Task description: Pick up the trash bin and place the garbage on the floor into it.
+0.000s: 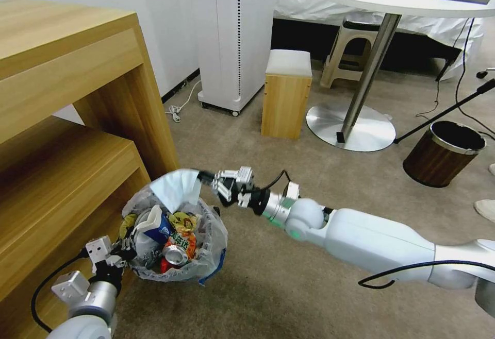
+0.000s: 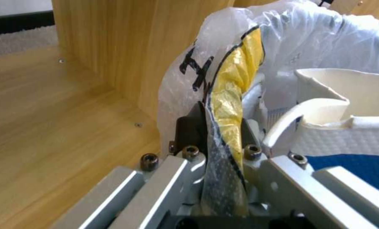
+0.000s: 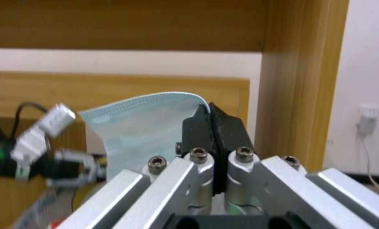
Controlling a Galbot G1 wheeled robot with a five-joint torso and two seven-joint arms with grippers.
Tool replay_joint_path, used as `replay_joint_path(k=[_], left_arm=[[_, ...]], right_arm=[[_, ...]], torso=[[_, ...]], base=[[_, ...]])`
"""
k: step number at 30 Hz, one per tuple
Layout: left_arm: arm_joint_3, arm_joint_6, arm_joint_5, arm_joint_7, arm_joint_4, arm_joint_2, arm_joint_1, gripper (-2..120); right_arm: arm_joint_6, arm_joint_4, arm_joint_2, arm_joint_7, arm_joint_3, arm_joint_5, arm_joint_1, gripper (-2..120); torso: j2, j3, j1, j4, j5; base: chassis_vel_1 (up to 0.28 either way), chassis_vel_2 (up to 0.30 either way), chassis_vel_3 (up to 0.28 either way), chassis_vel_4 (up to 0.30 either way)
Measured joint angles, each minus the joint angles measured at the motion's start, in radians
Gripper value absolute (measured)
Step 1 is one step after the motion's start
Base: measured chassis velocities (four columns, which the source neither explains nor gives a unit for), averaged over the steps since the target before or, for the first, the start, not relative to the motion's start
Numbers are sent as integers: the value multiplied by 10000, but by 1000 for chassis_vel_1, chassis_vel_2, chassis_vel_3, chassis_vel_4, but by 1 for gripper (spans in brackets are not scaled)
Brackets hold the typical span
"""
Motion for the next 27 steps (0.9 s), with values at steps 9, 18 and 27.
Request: replay_joint_path(k=[9, 18, 27], left_arm=[[17, 1, 4, 7, -96, -43, 73, 3], [9, -9, 19, 33, -136, -63, 118, 3], [29, -16, 40, 52, -293, -123, 148, 3]], right_arm=[[34, -676, 323, -10, -580, -67, -77, 0], [-8, -894, 849, 169, -944, -208, 111, 0], [-73, -1331, 1532, 417, -1525, -221, 316, 0]], torso=[[0, 0, 0, 1, 0], [0, 0, 0, 0, 0], [0, 0, 0, 2, 1]], base=[[0, 0, 0, 0], [0, 0, 0, 0], [0, 0, 0, 0]])
